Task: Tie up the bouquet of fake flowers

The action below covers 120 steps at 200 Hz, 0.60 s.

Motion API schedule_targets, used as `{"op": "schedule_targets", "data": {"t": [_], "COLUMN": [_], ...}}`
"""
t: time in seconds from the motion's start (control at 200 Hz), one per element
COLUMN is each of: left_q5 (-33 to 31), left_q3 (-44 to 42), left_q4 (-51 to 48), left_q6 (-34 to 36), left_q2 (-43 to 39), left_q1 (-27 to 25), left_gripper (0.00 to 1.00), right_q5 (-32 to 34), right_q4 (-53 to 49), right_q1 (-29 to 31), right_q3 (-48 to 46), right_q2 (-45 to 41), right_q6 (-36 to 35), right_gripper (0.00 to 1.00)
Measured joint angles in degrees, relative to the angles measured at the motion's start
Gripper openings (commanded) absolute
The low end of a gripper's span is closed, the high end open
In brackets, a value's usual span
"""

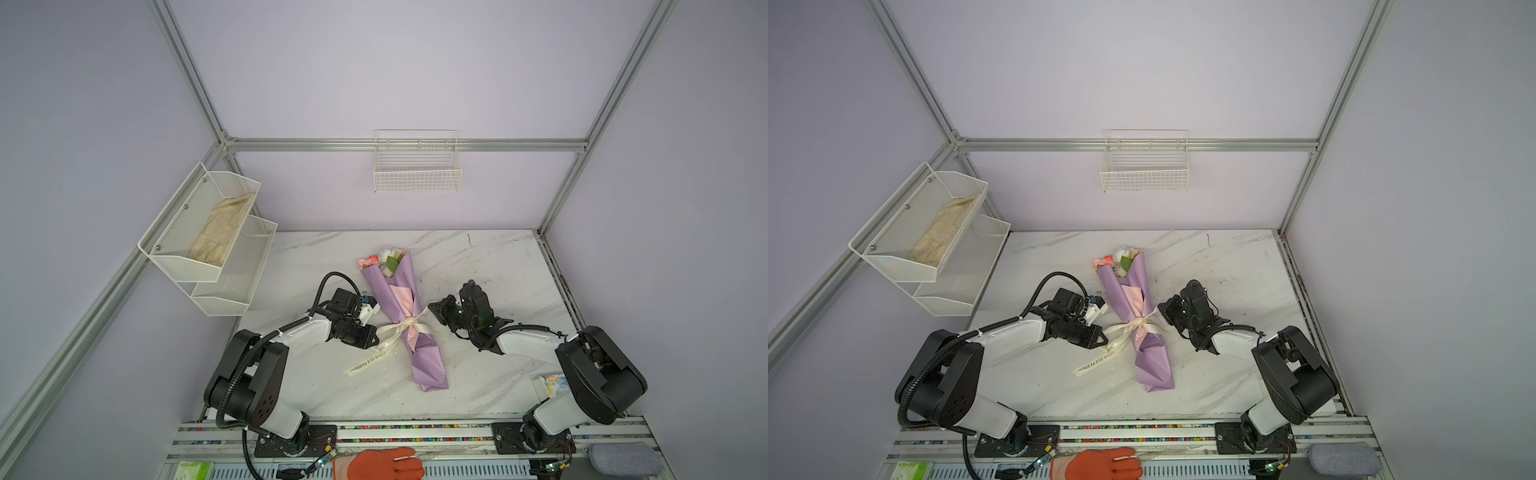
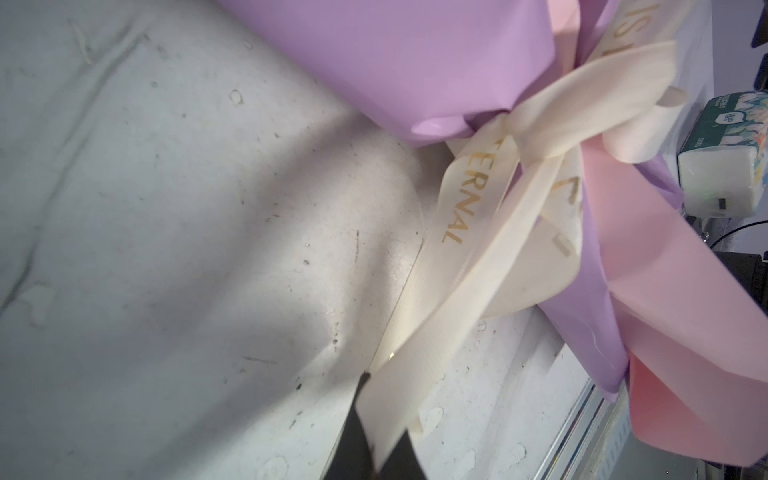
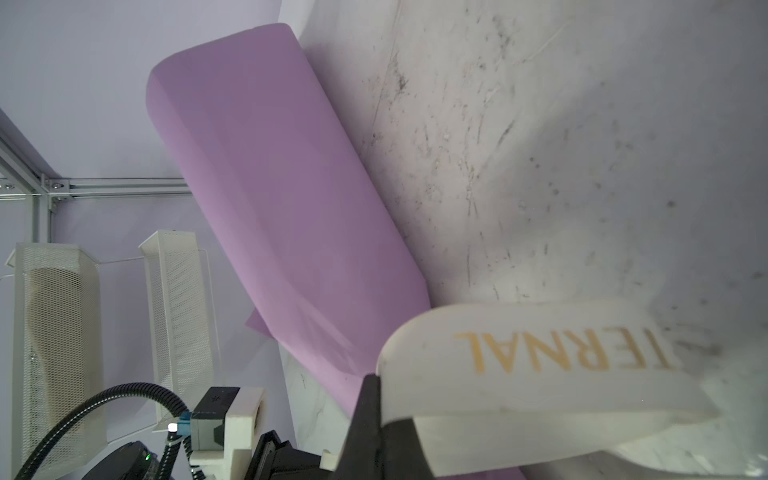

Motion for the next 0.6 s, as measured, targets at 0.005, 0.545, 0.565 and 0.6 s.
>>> {"op": "schedule_targets", "data": {"t": [0.005,0.545,0.565,0.6], "left_q5": [-0.02,-5.62,-5.86,-6.19], "left_q3": [0.0,2.4,2.49,2.73], "left_q4": [-0.02,-3.65,-3.82,-4.22], "left_q6": [0.02,1.7,1.75,1.79], "left_q2": [0.0,-0.02,-0.02,-0.02], "left_q1": [0.0,-0.02,-0.02,0.0], "left_gripper": [0.0,0.0,0.0,0.0], "right_q5": [0.0,-0.17,-0.17,-0.22], "right_q4": [-0.15,-10.47,-10.97,-12.04], "right_q1": [-0.13,-8.57,-9.01,-9.79], "right_q3": [0.0,0.48,0.5,0.68], "right_q2": [-0.07,-4.7,-4.98,-5.4], "right_q6": [-0.07,-8.5,-8.98,-9.79], "right_gripper": [0.0,0.0,0.0,0.0]}}
